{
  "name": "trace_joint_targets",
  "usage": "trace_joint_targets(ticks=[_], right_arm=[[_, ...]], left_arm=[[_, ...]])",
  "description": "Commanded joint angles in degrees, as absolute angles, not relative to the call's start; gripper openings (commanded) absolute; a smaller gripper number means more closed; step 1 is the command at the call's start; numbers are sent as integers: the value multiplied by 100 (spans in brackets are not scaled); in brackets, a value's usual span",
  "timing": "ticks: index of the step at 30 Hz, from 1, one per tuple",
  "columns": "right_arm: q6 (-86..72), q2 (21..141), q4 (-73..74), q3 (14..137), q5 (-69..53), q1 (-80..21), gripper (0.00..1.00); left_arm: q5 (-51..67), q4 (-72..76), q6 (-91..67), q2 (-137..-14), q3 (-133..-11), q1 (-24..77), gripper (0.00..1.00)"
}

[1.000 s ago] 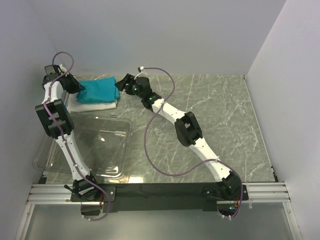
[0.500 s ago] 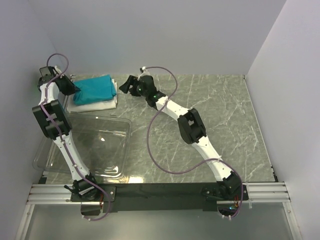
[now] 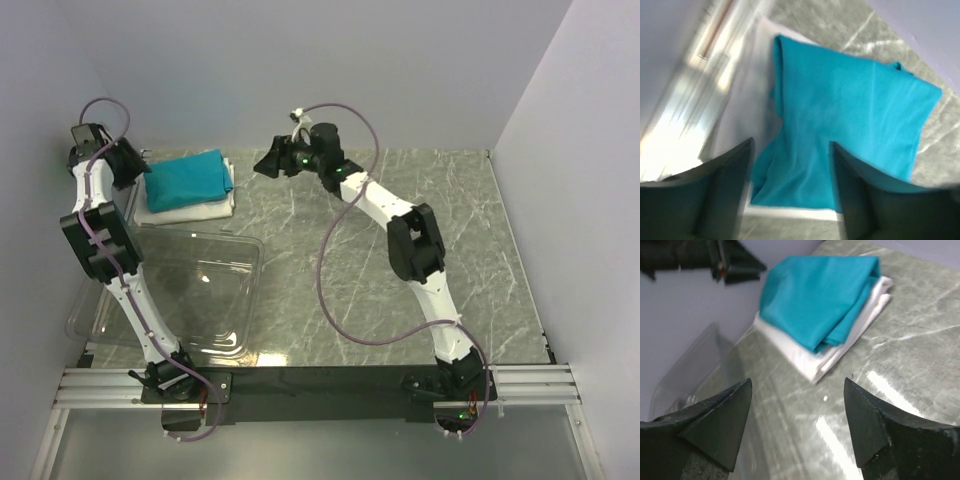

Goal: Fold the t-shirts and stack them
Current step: Neatly place the folded tshirt to the corner

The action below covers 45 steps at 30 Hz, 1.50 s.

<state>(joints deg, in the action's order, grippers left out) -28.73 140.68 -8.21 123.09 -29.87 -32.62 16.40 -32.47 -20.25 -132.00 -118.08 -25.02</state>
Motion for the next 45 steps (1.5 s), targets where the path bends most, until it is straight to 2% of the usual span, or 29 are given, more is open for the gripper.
trace_joint_targets(ticks=[1,2,3,4,9,11,12,22,27,29,34,38,39,40,41,43,45], right_arm=[[-1874,13290,-521,12007,-4252,-3077,79],[-1768,13072,-440,11910,-4350,-3050,77],[-1645,12956,-344,11683,-4429,-3024,76],[-1374,12851,-82,11576,-4482,-3006,75],[-774,12165,491,10804,-4833,-2813,73],[-598,11937,746,10618,-4930,-2725,72],[-554,11875,808,10452,-5035,-2638,71],[-325,11119,1186,9405,-5361,-2057,68],[-123,10820,1362,8957,-5405,-1934,68],[104,10670,1528,8851,-5431,-1872,68],[1202,10346,2693,8947,-5370,-1723,68],[1950,9889,3357,8738,-4861,-1486,70],[2056,9757,3384,8606,-4712,-1311,71],[2083,9460,3366,8474,-4624,-1223,73],[2092,9309,3349,8203,-4553,-1117,75],[2083,8827,3322,7929,-4273,-853,80],[2118,8509,3401,7569,-4088,-608,85]], left_arm=[[949,-3314,-1863,-12219,-11805,-2426,62],[1184,-3200,-1881,-12130,-11595,-2417,44],[1308,-3130,-1916,-12051,-11488,-2382,15],[1449,-3059,-1960,-11963,-11392,-2364,10],[2065,-3102,-1995,-12313,-11434,-2084,5],[1987,-3111,-2065,-12533,-11478,-2039,4],[1943,-3094,-2126,-12664,-11496,-2030,1],[1107,-3278,-1908,-13218,-11531,-2039,1],[1397,-3173,-1960,-13359,-11654,-2039,10],[1563,-3129,-2047,-13316,-11681,-2039,11],[2109,-2558,-2390,-12421,-11374,-2004,21],[2136,-1961,-2426,-11025,-10321,-1942,43],[1944,-1882,-2408,-10378,-10066,-1942,57],[1864,-1698,-2417,-10041,-9794,-1942,65],[1794,-1574,-2443,-9689,-9165,-1968,81],[1714,-1267,-2566,-8669,-8110,-2030,98],[1766,-967,-2828,-7836,-7465,-2153,99]])
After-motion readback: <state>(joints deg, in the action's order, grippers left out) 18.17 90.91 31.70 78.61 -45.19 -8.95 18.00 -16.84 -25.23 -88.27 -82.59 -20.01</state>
